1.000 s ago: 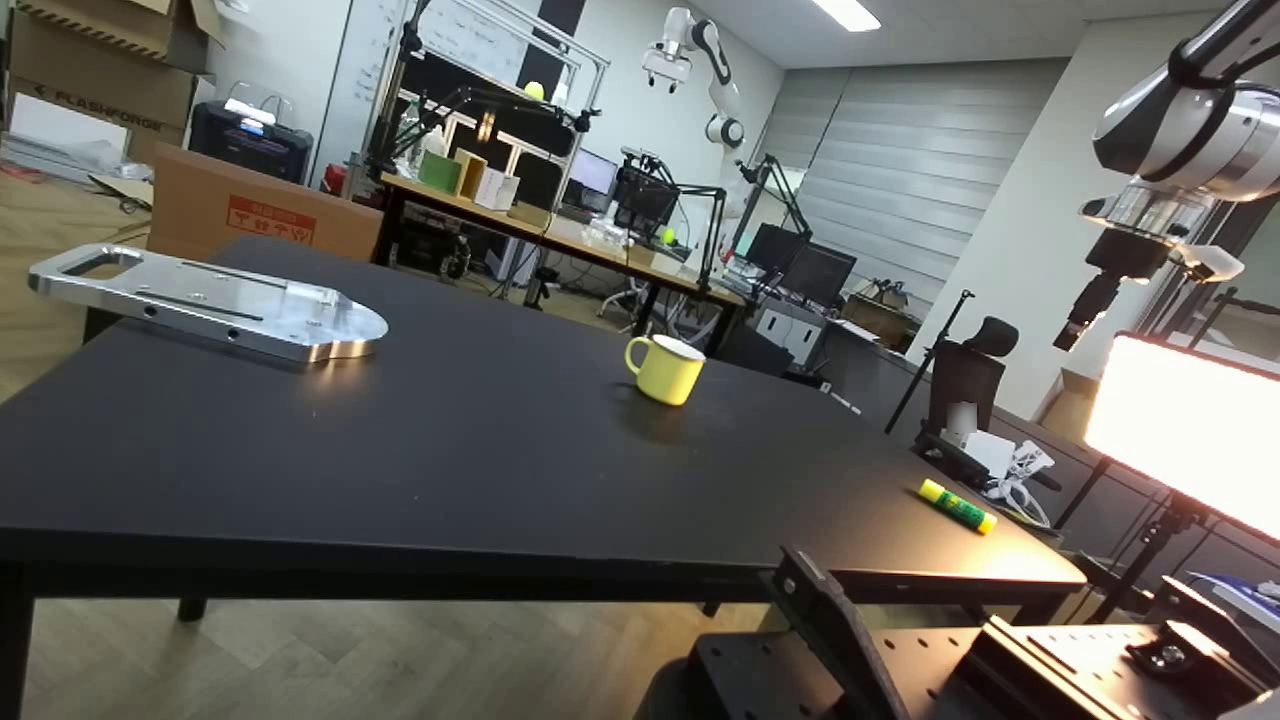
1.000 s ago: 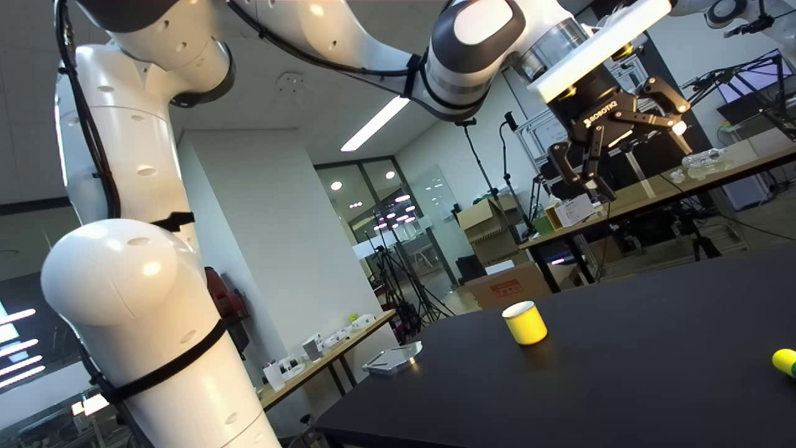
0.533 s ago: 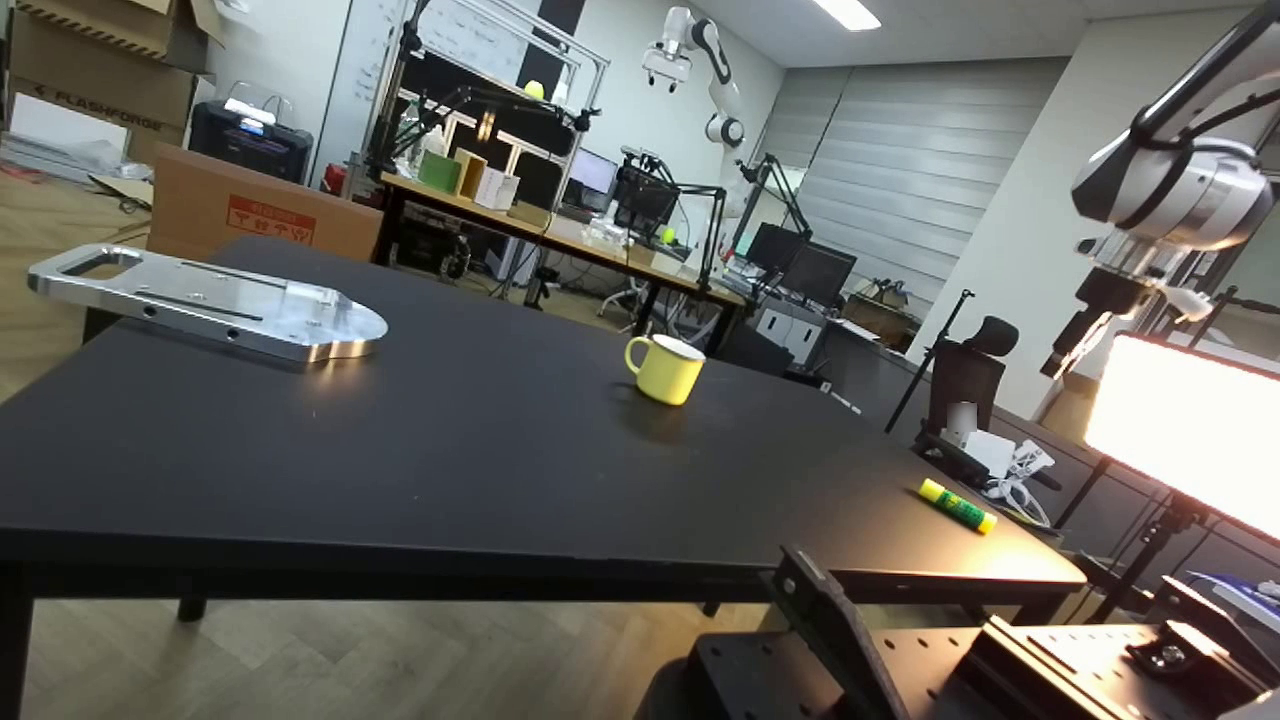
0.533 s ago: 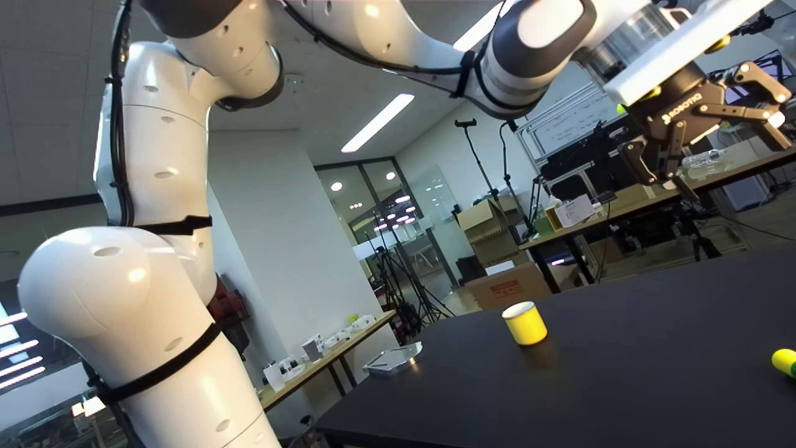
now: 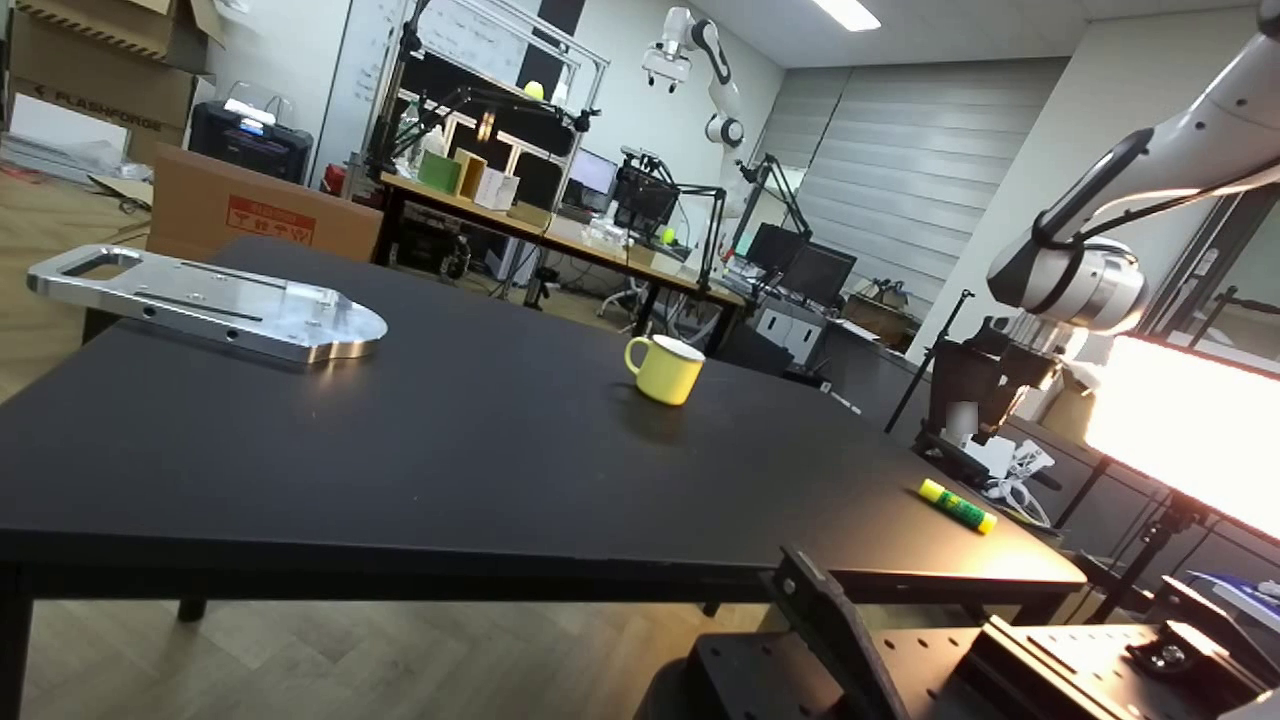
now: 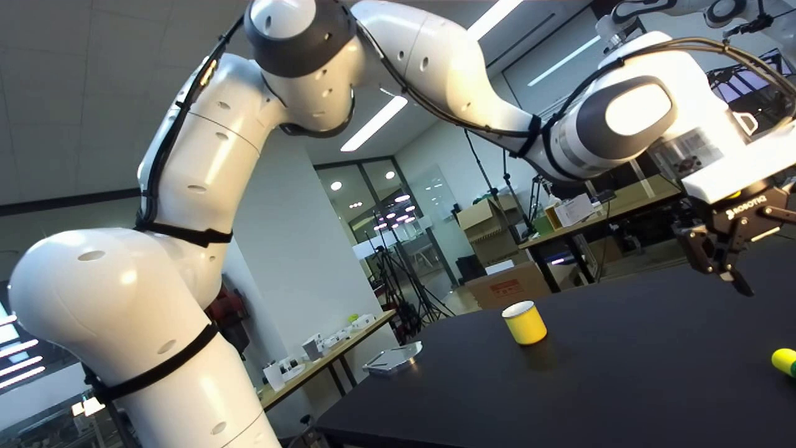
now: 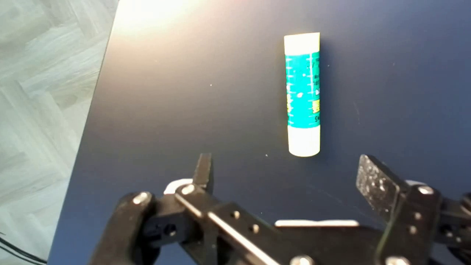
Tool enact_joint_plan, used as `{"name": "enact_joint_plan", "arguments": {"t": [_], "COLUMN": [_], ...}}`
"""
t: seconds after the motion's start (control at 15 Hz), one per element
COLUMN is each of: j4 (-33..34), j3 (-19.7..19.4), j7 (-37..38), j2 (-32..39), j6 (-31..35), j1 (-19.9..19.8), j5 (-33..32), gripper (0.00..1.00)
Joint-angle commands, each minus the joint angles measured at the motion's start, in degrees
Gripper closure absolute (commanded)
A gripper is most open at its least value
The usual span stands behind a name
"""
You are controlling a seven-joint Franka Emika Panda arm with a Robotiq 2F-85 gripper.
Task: Put the glue stick inside the yellow mug then take it out
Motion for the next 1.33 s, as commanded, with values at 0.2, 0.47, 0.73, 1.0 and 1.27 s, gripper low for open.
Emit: {"name": "enact_joint_plan", "arguments": {"t": [0.2,0.47,0.73,1.0,1.27], "j4": [11.14,12.74,13.6,14.54,14.81], "j3": [2.64,2.67,2.6,2.22,1.96], "j7": [1.75,1.72,2.07,3.5,7.05], "j2": [10.42,13.32,15.48,16.51,16.52], "j6": [-5.53,-5.72,-5.19,-6.5,-9.38], "j1": [-1.2,-1.54,-2.15,-2.25,-2.05], "j5": [-4.45,-5.52,-5.94,-6.29,-6.21], "gripper": [0.0,0.0,0.0,0.42,0.69]}}
